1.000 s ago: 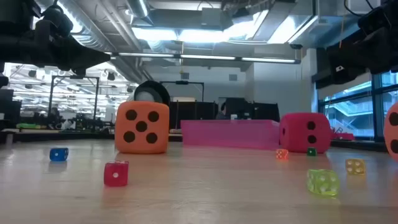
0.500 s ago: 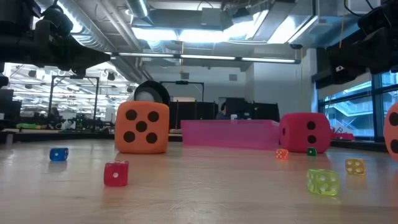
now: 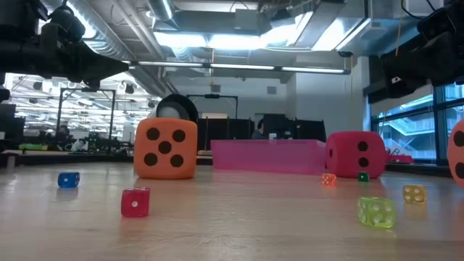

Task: Pick & Place Dice

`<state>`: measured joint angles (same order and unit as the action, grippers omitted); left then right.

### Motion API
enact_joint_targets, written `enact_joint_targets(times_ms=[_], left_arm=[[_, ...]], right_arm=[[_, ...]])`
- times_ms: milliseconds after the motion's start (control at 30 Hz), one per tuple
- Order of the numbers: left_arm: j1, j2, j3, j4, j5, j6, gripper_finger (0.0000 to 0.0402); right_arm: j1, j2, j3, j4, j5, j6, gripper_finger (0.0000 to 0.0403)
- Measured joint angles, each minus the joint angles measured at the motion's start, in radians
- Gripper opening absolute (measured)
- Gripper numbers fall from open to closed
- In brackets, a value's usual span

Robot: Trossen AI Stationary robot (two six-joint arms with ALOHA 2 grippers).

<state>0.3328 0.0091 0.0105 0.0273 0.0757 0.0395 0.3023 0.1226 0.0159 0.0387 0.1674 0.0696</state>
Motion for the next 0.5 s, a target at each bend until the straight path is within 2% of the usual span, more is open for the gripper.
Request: enact_joint_targets(times_ms=[500], left_arm=[[0.000, 0.000, 0.000, 0.000, 0.000, 0.000, 0.0006]], right_arm=[[0.000, 0.000, 0.000, 0.000, 0.000, 0.000, 0.0025]])
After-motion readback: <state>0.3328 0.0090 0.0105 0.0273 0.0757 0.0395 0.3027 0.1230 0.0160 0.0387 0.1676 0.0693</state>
